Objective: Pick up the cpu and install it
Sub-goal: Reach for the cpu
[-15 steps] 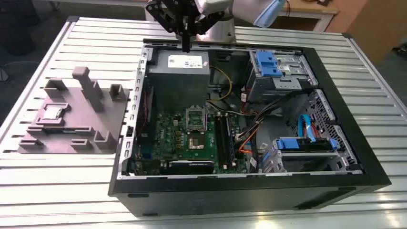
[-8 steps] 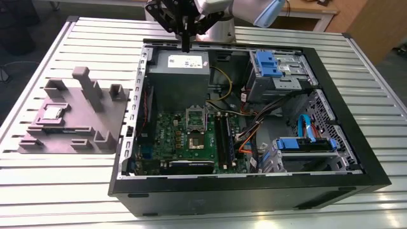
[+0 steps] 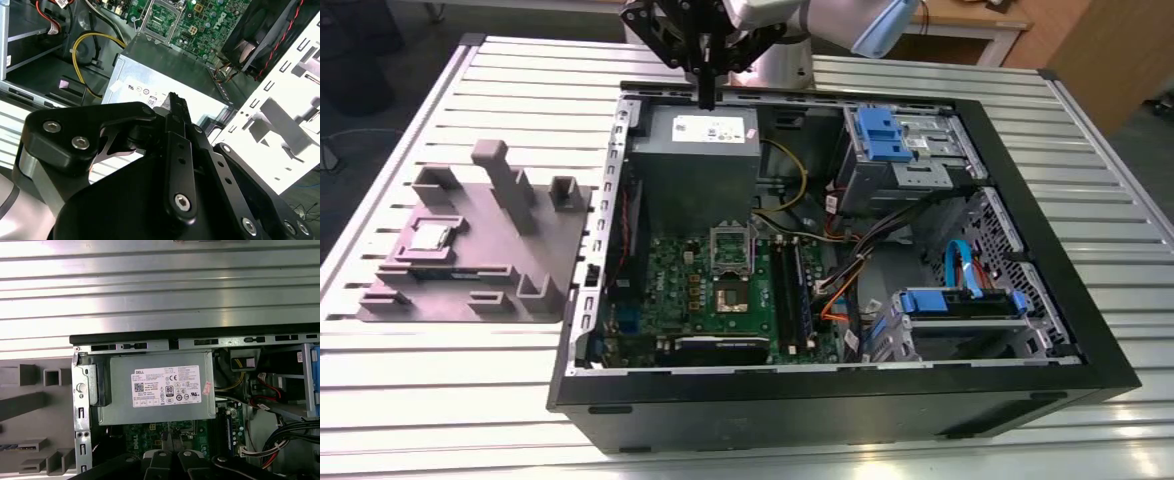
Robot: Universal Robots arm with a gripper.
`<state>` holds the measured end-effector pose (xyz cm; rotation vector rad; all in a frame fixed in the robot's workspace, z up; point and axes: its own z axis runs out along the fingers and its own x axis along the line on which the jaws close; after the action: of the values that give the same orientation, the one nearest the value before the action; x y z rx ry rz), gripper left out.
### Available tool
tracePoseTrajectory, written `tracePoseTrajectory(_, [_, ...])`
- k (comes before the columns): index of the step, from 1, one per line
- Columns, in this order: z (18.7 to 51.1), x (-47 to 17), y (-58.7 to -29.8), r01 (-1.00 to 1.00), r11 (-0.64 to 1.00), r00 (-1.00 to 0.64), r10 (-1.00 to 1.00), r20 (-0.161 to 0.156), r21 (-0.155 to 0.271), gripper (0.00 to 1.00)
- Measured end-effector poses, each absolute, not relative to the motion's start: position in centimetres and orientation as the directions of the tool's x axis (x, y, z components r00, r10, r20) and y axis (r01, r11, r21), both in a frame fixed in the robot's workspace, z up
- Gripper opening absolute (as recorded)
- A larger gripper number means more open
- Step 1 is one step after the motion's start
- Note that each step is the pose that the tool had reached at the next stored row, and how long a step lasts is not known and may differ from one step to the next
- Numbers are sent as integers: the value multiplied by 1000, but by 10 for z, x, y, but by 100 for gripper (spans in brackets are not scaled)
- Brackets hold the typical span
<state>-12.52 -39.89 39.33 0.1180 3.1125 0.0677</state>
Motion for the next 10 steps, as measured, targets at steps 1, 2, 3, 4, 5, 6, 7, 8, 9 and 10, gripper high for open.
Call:
tracePoseTrajectory(1, [393,-125,-399,75,996,-997,76,-24,44,10])
tracePoseTrajectory(2, [393,-125,-399,75,996,-997,76,-24,44,10])
tracePoseTrajectory(3, [393,-126,-399,75,996,-997,76,-24,44,10])
tracePoseTrajectory(4, [393,-126,-399,75,996,-997,76,-24,44,10])
tracePoseTrajectory(5, [393,-126,-399,75,996,-997,76,-24,44,10])
tracePoseTrajectory(6, [393,-126,-399,75,996,-997,76,-24,44,10])
tracePoseTrajectory(7, [393,-126,-399,75,996,-997,76,-24,44,10])
tracePoseTrajectory(8, [393,-127,-399,75,996,-997,76,-24,44,10])
tracePoseTrajectory(9, [393,-127,-399,75,996,-997,76,-24,44,10])
tracePoseTrajectory(10, [393,-128,-399,75,996,-997,76,-24,44,10])
